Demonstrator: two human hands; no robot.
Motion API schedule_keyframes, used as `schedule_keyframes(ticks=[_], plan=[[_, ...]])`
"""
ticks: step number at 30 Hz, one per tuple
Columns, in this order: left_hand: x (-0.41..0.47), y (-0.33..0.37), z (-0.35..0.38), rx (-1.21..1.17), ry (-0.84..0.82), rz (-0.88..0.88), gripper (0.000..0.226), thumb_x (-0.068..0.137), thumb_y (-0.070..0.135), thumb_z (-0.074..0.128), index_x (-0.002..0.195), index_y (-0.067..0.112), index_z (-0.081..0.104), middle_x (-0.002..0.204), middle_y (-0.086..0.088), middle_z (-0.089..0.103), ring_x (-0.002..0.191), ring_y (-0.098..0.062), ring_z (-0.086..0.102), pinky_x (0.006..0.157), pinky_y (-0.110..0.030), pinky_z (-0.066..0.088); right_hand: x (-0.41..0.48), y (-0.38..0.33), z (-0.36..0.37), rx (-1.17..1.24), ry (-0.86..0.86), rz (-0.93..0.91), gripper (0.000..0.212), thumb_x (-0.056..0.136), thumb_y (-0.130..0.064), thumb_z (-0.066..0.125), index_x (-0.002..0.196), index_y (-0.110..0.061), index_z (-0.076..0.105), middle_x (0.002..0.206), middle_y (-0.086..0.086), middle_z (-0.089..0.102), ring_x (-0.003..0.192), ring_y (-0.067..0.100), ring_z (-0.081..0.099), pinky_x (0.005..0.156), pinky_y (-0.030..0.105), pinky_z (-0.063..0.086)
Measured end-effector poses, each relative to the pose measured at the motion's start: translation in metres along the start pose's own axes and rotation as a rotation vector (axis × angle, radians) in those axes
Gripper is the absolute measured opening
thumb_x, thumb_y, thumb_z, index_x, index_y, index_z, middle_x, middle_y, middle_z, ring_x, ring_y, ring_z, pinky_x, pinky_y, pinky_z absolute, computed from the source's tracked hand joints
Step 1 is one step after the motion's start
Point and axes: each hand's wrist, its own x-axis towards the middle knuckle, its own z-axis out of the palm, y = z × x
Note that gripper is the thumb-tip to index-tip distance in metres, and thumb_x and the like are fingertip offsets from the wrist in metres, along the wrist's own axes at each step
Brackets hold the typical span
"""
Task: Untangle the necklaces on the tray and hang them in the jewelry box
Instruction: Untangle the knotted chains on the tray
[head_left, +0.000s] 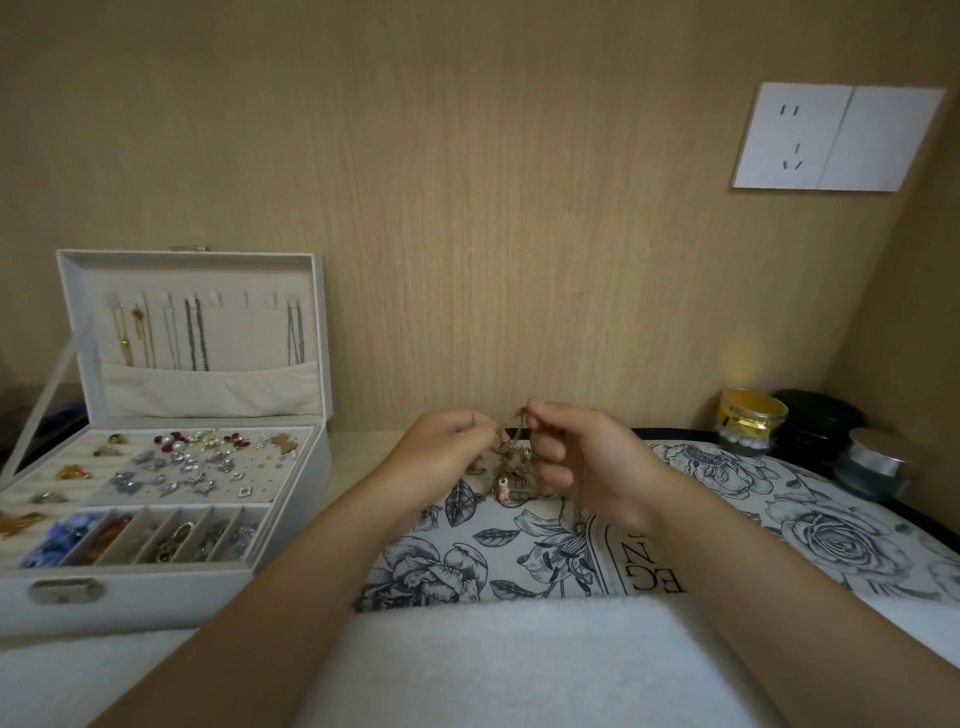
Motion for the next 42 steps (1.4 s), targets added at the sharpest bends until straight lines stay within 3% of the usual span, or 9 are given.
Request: schedule_keyframes(ticks=[3,5,10,14,17,25,33,37,42], plan=[[0.000,0.002,-0.002,-0.214,-0.051,0.008,0.018,0.081,0.028,0.051,0.077,0.018,0.065,0.074,0.002,0.060,0.074,-0.015,0.052,0.076,-0.033,0.037,-0.002,-0.001,0.001,-0.210,0.003,0.015,0.014,0.092,-0.022,0.065,0.083,-0.012,0.066,0.057,-0.001,0.040,0.049,0.014,0.033,0.055,0.029,0.027],[0.000,0.002,-0.002,-0.332,-0.102,0.030,0.021,0.090,0.021,0.043,0.074,0.015,0.056,0.074,0.002,0.058,0.074,-0.015,0.049,0.075,-0.033,0.036,-0.001,-0.001,0.001,-0.279,0.027,-0.001,0.021,0.089,-0.023,0.069,0.068,-0.020,0.066,0.065,0.006,0.042,0.057,0.020,0.035,0.056,0.030,0.027],[0.000,-0.003,-0.001,-0.364,-0.221,0.046,0.031,0.097,0.022,0.032,0.068,0.018,0.040,0.068,0.002,0.052,0.079,-0.023,0.044,0.083,-0.042,0.036,-0.003,-0.006,0.004,-0.262,0.037,-0.092,0.029,0.095,-0.014,0.055,0.066,-0.016,0.062,0.070,0.002,0.058,0.067,0.015,0.049,0.070,0.032,0.038],[-0.001,0.000,-0.004,-0.210,-0.167,0.107,0.030,0.099,0.019,0.043,0.071,0.015,0.052,0.066,0.005,0.055,0.070,-0.016,0.045,0.078,-0.034,0.038,-0.001,-0.006,0.000,-0.002,0.038,-0.039,0.030,0.096,-0.017,0.052,0.066,-0.018,0.048,0.059,0.000,0.043,0.059,0.017,0.042,0.069,0.034,0.037],[-0.001,0.000,-0.005,-0.322,-0.163,0.123,0.025,0.101,0.017,0.041,0.082,0.010,0.056,0.073,0.002,0.061,0.072,-0.016,0.047,0.078,-0.031,0.040,0.000,-0.005,0.001,-0.250,0.102,0.024,0.034,0.096,-0.024,0.057,0.066,-0.022,0.041,0.056,-0.005,0.026,0.051,0.014,0.027,0.058,0.030,0.028],[-0.002,-0.001,0.006,-0.489,-0.196,0.052,0.029,0.103,0.016,0.043,0.082,0.012,0.063,0.080,-0.003,0.066,0.072,-0.014,0.060,0.081,-0.032,0.048,0.000,-0.006,0.000,-0.585,0.176,0.014,0.016,0.089,-0.025,0.071,0.080,-0.012,0.070,0.060,-0.002,0.055,0.053,0.010,0.046,0.052,0.022,0.035],[-0.004,0.000,0.018,-0.192,-0.231,0.029,0.023,0.099,0.016,0.055,0.076,0.016,0.057,0.064,0.006,0.055,0.063,-0.014,0.051,0.069,-0.027,0.043,0.011,0.008,-0.001,-0.944,0.688,-0.334,0.008,0.095,-0.020,0.056,0.096,-0.023,0.063,0.077,-0.006,0.065,0.066,0.014,0.060,0.063,0.031,0.049],[-0.005,0.002,0.010,-0.129,-0.191,0.072,0.027,0.097,0.016,0.055,0.069,0.017,0.055,0.063,0.005,0.052,0.063,-0.011,0.051,0.076,-0.028,0.041,0.012,0.012,-0.003,-0.737,0.627,-0.295,0.012,0.091,-0.015,0.061,0.093,-0.026,0.062,0.085,0.000,0.071,0.074,0.015,0.066,0.063,0.027,0.048],[-0.004,-0.002,0.010,-0.167,-0.096,0.119,0.018,0.094,0.015,0.058,0.076,0.013,0.060,0.058,0.005,0.047,0.061,-0.011,0.046,0.078,-0.031,0.036,0.011,0.009,0.004,-0.453,0.472,-0.270,0.026,0.096,-0.005,0.052,0.097,-0.024,0.071,0.077,0.000,0.067,0.058,0.013,0.052,0.059,0.029,0.048]])
